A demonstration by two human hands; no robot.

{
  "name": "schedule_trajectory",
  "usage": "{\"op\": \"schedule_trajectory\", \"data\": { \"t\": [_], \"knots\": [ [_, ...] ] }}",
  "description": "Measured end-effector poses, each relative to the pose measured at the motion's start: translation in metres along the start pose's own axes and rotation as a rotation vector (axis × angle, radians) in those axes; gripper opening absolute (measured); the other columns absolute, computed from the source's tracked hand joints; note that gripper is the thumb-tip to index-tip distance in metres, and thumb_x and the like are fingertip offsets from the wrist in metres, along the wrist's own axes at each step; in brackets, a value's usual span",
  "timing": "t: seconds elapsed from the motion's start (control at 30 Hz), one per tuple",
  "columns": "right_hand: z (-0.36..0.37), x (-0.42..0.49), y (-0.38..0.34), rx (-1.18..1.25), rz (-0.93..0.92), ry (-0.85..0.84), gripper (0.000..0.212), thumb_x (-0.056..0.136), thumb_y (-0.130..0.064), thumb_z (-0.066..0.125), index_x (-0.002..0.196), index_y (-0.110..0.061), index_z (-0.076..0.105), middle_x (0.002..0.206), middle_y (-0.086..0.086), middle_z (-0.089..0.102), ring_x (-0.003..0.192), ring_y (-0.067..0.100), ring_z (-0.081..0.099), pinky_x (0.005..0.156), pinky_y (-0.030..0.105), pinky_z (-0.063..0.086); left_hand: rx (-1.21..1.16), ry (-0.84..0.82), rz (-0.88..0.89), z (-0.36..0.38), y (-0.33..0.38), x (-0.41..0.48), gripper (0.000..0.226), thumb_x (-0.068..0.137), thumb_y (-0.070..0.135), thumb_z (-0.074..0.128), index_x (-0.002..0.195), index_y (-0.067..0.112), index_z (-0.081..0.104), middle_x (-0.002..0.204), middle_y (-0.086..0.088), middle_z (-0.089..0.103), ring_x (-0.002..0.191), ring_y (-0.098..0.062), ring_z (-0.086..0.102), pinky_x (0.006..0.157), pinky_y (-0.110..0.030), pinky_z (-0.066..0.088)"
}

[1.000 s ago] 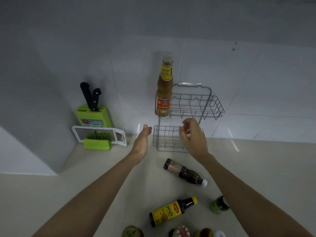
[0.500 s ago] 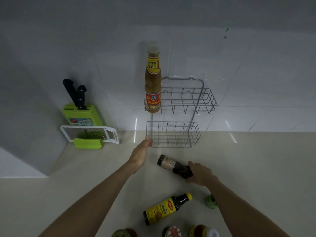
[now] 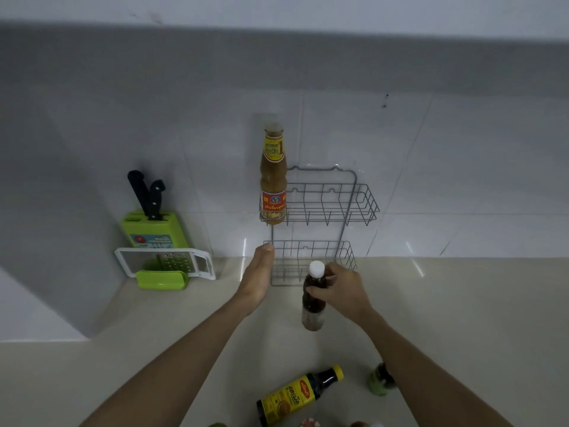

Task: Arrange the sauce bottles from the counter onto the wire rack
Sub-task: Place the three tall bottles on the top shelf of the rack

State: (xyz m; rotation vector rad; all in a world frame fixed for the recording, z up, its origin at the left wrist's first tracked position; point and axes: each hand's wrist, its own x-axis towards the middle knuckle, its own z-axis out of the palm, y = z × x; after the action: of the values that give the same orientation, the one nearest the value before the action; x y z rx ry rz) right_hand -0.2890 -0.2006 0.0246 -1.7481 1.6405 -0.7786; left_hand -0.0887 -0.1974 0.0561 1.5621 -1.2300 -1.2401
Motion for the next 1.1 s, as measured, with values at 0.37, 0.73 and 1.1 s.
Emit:
{"op": "schedule_trajectory", "data": {
  "t": [0.37, 0.73, 1.1],
  "knots": [
    [-0.116, 0.045, -0.134, 0.463, -0.315, 0.615, 0.024, 0.081, -0.025, 0.070, 0.094, -0.011, 0.055, 0.085, -0.009, 0.063, 0.070, -0.007, 0.056, 0.065, 0.011, 0.048, -0.127, 0.144, 0.241, -0.020, 0.087, 0.015, 0.056, 0.102, 0.044, 0.024, 0.154, 0.024, 0.014, 0.161, 0.002, 0.018, 0.146, -0.018, 0.023, 0.105, -0.025, 0.019],
    [-0.090, 0.104, -0.155, 0.198, -0.420, 0.406, 0.040, 0.078, -0.034, 0.077, 0.083, -0.020, 0.040, 0.082, -0.008, 0.058, 0.063, -0.004, 0.053, 0.053, 0.003, 0.038, -0.281, 0.053, 0.254, -0.020, 0.099, 0.030, 0.048, 0.103, 0.039, 0.026, 0.149, 0.026, 0.023, 0.129, 0.010, 0.044, 0.117, -0.009, 0.046, 0.100, -0.031, 0.036],
    [-0.070, 0.124, -0.152, 0.046, -0.305, 0.242, 0.053, 0.075, -0.055, 0.072, 0.110, -0.017, 0.059, 0.107, 0.003, 0.063, 0.096, 0.015, 0.056, 0.078, 0.027, 0.042, -0.213, 0.033, 0.270, -0.027, 0.092, 0.033, 0.049, 0.103, 0.041, 0.023, 0.150, 0.028, 0.023, 0.127, 0.015, 0.043, 0.111, 0.000, 0.045, 0.103, -0.030, 0.032]
  ]
}}
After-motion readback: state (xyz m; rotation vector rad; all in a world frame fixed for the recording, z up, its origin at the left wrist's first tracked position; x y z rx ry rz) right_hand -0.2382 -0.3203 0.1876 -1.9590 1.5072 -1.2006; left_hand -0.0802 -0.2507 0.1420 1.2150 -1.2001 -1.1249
